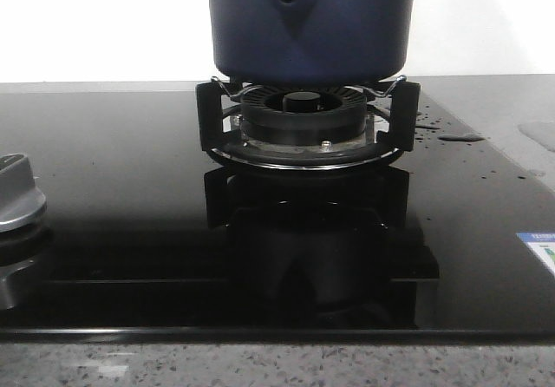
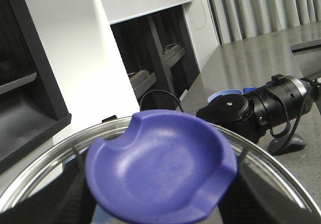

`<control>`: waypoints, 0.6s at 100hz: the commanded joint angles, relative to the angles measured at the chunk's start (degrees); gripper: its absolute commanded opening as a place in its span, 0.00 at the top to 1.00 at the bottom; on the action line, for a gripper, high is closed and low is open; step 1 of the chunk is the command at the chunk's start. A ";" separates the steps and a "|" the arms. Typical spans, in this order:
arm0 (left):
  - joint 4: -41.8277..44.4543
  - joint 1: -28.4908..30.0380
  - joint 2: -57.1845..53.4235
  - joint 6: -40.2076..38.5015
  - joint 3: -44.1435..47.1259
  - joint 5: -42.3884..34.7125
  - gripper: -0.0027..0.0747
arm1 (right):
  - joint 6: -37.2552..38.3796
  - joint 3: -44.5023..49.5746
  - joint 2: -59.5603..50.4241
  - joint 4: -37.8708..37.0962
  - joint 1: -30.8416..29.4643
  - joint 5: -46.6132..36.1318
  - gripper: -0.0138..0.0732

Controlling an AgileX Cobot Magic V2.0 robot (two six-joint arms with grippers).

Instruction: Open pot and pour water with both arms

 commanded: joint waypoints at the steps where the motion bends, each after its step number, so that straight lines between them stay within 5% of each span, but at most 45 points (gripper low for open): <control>1: -5.49 0.27 -1.33 -0.55 -1.66 -1.64 0.78 | 0.68 -2.11 -1.61 -2.74 -0.02 2.12 0.70; 32: -5.39 0.27 -1.33 -0.55 -1.66 -1.77 0.78 | 31.50 -2.11 -2.47 6.34 -0.02 4.80 0.70; 45: -4.70 0.27 -1.33 -0.63 -1.66 -1.61 0.78 | 45.59 -2.11 -5.74 17.95 -0.02 17.71 0.70; 60: -2.82 0.27 -1.21 -1.94 -1.66 -1.63 0.78 | 46.39 -0.74 -10.07 32.96 -2.20 35.10 0.70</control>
